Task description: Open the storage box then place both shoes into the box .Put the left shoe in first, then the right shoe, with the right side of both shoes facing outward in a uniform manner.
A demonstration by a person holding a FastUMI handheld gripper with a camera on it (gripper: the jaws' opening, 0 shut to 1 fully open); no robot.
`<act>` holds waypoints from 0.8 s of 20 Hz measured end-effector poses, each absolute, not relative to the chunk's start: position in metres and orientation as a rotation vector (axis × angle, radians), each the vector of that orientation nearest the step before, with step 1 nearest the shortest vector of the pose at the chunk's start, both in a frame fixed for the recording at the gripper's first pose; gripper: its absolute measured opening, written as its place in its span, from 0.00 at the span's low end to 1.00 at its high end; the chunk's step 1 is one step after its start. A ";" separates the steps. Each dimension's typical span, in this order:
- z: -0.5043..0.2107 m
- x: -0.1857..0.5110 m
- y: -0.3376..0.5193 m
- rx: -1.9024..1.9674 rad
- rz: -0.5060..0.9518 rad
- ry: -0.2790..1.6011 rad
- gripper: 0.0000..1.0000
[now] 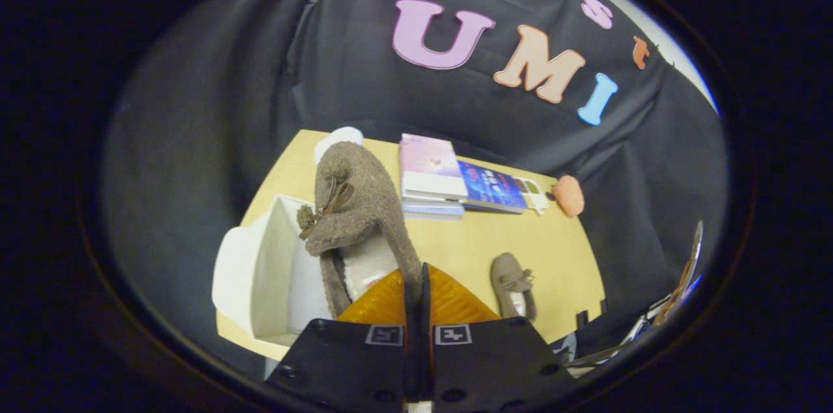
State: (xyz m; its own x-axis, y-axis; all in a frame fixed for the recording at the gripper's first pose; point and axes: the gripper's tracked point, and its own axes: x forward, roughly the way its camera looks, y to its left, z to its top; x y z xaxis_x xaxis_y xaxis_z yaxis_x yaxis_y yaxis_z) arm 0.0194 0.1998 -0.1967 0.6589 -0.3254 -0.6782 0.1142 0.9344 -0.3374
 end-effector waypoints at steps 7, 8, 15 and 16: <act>-0.248 0.004 0.253 -0.159 -0.223 0.959 0.04; -0.254 0.003 0.253 -0.151 -0.230 0.981 0.04; -0.318 0.000 0.253 -0.068 -0.263 1.143 0.04; -0.329 0.002 0.255 -0.048 -0.256 1.166 0.04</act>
